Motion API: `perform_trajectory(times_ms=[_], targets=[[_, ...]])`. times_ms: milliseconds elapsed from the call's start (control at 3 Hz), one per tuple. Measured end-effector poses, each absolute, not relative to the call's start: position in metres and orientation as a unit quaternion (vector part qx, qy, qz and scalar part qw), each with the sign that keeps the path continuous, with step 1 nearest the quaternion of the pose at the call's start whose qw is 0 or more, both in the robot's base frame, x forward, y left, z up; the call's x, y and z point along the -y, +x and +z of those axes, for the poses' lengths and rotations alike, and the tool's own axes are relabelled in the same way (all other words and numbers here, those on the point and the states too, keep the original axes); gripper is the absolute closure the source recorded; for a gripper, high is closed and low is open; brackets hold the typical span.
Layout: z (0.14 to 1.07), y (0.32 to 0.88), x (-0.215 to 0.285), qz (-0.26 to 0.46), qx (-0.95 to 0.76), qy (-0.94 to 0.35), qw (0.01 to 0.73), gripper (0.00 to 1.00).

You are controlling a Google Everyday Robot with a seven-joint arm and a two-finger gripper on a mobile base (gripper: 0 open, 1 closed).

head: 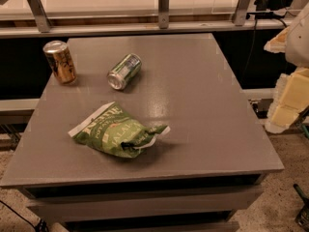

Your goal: Pick green can

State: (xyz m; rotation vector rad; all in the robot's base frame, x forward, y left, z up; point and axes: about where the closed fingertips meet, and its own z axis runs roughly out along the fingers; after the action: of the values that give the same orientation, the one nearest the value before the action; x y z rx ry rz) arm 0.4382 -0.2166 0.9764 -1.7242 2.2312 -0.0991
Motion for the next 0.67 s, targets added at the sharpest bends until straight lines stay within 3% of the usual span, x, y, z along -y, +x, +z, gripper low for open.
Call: perform_trajectory(times_ms=[667], targets=[[0.983,0.449,0.210,-0.046,-0.766,-0.620,0.166,0.00]])
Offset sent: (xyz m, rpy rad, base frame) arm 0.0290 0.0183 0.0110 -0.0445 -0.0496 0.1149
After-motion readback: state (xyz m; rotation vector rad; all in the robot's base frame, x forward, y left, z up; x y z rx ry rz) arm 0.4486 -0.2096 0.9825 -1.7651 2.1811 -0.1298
